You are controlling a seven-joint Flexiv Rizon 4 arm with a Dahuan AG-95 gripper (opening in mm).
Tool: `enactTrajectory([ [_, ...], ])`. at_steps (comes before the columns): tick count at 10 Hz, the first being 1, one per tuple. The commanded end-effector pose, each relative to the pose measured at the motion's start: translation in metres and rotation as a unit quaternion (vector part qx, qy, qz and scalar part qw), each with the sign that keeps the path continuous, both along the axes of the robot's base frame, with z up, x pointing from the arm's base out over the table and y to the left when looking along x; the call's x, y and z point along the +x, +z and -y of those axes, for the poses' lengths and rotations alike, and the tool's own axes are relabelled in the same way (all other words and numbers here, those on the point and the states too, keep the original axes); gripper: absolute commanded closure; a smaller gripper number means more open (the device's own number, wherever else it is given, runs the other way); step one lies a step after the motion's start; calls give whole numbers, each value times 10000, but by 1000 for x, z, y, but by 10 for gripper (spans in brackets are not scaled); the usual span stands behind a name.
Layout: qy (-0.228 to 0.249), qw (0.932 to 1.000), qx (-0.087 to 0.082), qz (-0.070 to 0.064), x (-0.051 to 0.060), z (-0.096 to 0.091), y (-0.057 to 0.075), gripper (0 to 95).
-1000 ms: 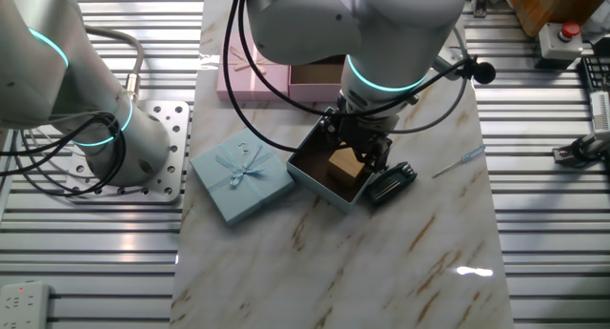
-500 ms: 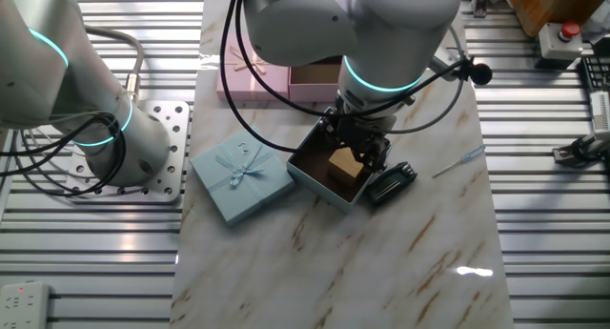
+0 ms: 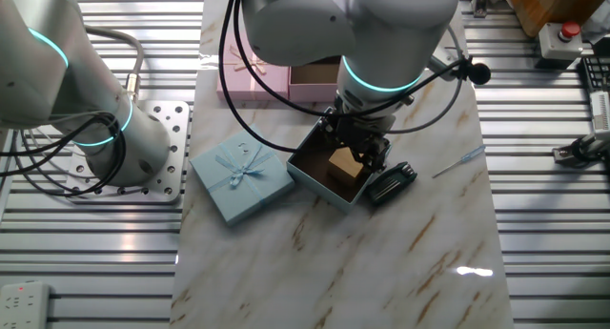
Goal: Move an object from one box to another
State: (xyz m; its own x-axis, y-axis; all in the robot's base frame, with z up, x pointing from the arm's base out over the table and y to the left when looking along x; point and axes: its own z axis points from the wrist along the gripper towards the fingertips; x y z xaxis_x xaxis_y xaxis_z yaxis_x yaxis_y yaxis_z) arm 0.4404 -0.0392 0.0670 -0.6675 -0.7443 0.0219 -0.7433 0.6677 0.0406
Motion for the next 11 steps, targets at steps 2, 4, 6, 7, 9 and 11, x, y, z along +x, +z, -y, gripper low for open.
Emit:
enactTrajectory([
  [2, 0, 10000, 3, 9, 0, 0, -1, 190],
  [4, 9, 10000, 4, 15, 0, 0, -2, 190],
  [6, 7, 10000, 10, 23, 0, 0, -3, 190],
  [7, 0, 10000, 11, 23, 0, 1, -4, 190],
  [9, -9, 10000, 15, 33, 1, 1, -5, 190],
  [11, -11, 10000, 15, 41, 1, 1, -7, 190],
])
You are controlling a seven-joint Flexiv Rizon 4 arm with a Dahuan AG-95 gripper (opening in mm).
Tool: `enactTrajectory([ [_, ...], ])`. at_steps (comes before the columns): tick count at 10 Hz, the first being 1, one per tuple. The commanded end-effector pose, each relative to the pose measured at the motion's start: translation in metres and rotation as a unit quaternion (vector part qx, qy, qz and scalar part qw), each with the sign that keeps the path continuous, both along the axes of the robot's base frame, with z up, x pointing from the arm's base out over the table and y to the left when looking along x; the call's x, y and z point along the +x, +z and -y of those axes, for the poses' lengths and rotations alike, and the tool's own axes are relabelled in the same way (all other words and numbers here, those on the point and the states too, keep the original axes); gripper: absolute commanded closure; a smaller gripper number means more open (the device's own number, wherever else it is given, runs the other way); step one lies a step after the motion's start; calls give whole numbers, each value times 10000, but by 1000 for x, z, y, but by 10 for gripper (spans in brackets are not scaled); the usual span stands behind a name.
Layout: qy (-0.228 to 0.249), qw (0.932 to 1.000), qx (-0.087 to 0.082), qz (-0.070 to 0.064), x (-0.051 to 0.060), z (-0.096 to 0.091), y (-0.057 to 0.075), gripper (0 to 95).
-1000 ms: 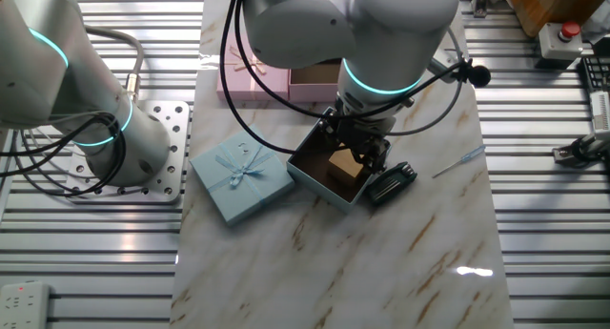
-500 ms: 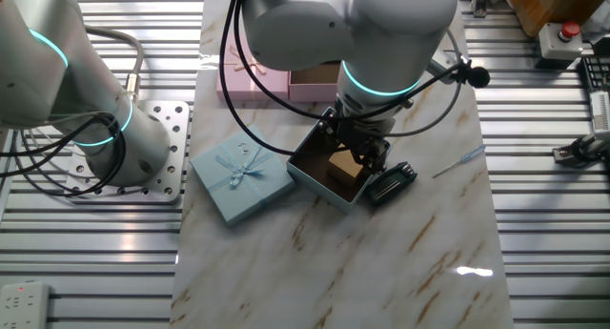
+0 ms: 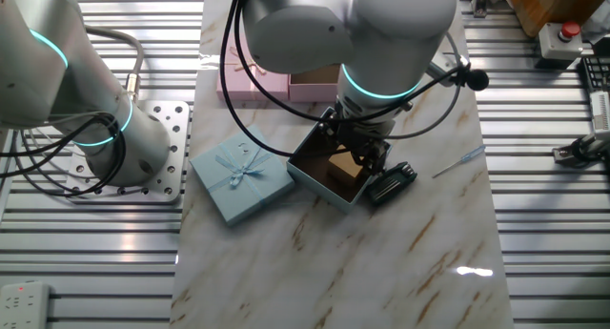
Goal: Move an object from one box to another
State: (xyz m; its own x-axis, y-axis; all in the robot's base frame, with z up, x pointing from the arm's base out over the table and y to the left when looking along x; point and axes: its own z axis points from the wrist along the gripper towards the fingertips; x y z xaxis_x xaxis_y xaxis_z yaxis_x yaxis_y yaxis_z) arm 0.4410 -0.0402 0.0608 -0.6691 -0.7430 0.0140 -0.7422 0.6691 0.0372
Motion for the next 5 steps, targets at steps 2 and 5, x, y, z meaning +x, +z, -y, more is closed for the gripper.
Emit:
enactTrajectory([
  [2, -3, 10000, -5, 7, 0, 0, -2, 190],
  [5, -4, 10000, -5, 14, 1, 1, -3, 190],
])
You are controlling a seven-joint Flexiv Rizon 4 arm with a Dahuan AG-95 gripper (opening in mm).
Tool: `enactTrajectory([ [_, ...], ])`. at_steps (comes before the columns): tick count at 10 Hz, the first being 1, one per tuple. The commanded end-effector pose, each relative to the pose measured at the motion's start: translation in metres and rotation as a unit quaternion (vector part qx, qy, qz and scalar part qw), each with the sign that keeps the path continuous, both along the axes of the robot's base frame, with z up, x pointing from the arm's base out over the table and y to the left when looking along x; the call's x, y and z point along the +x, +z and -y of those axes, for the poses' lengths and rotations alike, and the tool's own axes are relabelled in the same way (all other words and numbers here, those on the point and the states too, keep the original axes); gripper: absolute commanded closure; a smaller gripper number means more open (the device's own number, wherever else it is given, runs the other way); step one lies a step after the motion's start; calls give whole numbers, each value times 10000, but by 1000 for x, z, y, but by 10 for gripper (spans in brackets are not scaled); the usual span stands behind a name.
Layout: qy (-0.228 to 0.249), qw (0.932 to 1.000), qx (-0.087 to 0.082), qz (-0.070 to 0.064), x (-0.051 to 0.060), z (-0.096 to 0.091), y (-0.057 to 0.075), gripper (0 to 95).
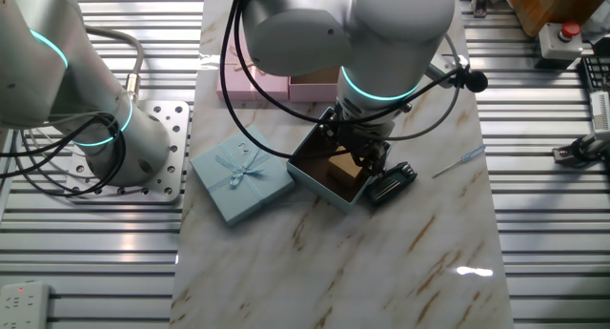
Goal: Move an object from one box to another
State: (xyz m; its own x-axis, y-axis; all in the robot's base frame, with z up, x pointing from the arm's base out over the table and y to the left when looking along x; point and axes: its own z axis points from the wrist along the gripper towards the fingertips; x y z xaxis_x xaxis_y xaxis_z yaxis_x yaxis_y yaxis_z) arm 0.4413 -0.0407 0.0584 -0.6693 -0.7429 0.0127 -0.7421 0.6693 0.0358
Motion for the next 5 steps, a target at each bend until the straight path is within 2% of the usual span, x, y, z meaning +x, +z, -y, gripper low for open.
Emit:
enactTrajectory([
  [1, -2, 10000, -3, 12, 0, 0, -1, 190],
  [5, -4, 10000, 1, 23, 1, 1, -4, 190],
])
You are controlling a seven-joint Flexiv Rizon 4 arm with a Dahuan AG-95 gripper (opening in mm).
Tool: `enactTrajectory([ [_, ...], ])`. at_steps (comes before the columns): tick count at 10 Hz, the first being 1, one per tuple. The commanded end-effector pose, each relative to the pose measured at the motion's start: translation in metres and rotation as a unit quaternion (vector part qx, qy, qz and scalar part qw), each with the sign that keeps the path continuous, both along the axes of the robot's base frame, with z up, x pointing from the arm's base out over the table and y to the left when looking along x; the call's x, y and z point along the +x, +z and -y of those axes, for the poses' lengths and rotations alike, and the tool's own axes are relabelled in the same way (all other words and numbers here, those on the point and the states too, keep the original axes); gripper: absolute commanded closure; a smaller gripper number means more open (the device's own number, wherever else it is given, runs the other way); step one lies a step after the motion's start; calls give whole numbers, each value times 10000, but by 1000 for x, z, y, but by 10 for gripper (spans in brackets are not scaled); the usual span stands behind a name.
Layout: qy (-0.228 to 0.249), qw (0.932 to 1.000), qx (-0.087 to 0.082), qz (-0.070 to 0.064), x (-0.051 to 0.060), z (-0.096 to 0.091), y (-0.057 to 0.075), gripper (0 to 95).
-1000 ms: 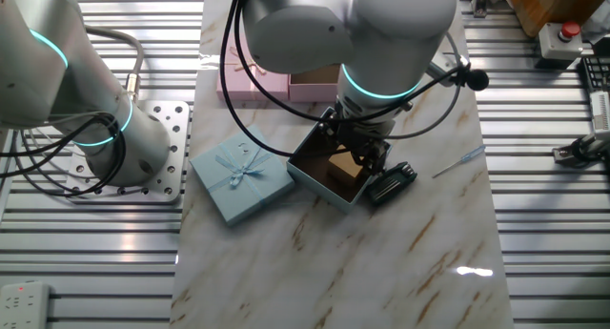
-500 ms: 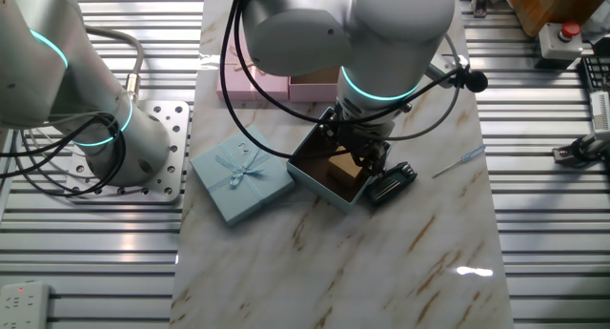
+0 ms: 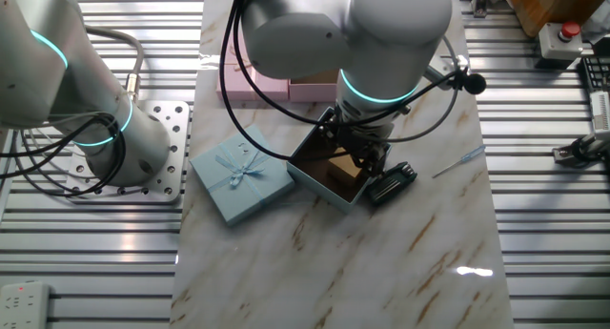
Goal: Move an object from one box to another
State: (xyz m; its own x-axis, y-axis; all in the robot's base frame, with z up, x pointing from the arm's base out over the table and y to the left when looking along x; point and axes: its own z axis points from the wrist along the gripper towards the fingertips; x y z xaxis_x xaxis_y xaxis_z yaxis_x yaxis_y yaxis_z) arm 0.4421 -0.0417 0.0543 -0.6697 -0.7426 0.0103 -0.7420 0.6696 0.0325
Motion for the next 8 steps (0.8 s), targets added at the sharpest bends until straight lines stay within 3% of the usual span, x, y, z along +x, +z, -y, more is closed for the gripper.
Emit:
enactTrajectory([
  [1, -3, 10000, 9, 5, 0, 0, 0, 190],
  [8, -24, 10000, 37, 23, 0, 1, -4, 190],
])
